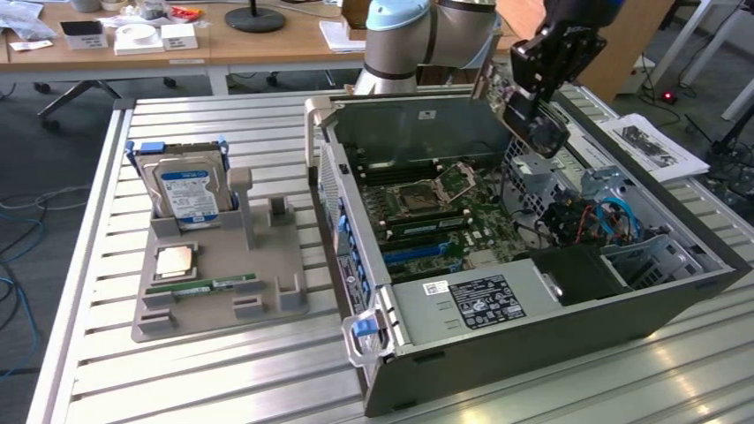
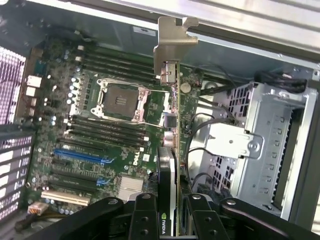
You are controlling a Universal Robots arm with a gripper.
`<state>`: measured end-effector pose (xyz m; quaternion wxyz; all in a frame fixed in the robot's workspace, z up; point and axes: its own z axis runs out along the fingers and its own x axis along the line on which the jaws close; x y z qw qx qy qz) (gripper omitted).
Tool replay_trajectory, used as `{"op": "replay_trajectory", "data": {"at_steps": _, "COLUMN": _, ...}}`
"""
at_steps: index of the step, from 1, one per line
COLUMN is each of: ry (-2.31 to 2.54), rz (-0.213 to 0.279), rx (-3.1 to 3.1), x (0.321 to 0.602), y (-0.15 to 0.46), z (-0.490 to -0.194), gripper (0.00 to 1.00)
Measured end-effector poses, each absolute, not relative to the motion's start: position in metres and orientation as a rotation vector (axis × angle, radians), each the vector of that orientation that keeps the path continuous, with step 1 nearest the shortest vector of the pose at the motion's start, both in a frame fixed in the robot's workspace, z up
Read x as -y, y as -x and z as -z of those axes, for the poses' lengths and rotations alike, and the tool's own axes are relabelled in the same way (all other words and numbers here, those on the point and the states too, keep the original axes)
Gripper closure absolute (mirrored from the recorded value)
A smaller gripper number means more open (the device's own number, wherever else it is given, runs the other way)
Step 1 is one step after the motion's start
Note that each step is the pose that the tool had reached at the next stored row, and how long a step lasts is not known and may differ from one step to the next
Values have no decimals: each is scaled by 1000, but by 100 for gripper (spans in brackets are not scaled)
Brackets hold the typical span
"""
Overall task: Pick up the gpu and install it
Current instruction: 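Insert the gpu into the slot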
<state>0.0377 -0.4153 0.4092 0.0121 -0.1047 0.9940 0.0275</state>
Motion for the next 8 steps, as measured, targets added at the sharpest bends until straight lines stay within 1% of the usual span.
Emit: {"op": "replay_trajectory", "data": {"at_steps": 8, "ry": 546, "rz": -88, "rx": -3072, "x": 415, "y": -38, "z": -408, "gripper": 73}}
